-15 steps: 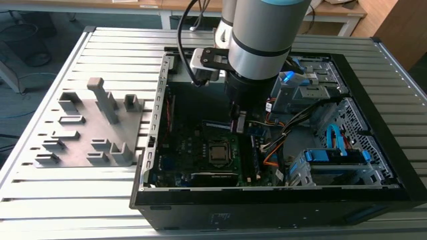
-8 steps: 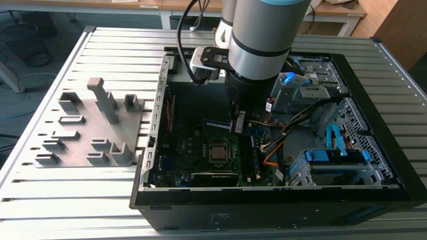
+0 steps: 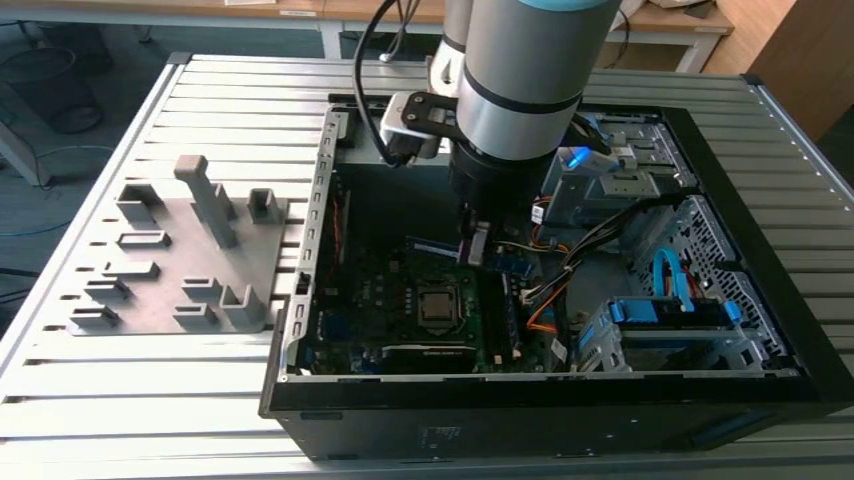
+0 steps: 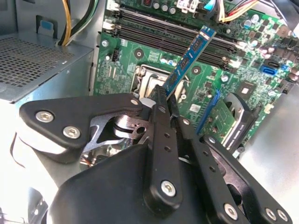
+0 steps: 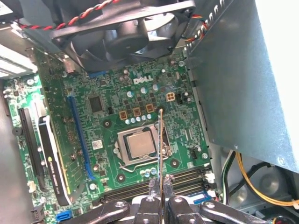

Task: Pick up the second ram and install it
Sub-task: 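Insert the second ram into the second slot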

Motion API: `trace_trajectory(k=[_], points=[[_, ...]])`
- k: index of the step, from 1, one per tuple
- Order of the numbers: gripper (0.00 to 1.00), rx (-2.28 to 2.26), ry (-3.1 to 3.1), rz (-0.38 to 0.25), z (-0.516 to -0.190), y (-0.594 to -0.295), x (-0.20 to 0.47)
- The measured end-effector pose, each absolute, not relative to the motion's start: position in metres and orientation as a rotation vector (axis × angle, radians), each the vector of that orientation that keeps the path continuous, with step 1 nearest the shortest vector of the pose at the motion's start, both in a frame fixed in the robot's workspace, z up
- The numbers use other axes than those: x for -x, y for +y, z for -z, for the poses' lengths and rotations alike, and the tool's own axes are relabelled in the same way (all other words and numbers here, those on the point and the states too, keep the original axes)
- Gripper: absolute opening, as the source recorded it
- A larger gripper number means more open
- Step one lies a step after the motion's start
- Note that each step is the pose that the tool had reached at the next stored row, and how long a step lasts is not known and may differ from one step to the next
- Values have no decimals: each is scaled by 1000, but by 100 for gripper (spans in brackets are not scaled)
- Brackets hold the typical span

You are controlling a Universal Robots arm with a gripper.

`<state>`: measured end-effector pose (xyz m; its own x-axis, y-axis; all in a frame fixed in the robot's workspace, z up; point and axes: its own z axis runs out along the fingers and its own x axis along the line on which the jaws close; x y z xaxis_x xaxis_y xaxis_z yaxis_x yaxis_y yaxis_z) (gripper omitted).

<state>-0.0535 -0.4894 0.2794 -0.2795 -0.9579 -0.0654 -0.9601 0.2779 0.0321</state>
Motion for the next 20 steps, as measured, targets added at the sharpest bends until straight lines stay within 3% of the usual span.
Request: trace_trajectory(k=[20], points=[[14, 1747, 2566, -98, -279, -489, 54]])
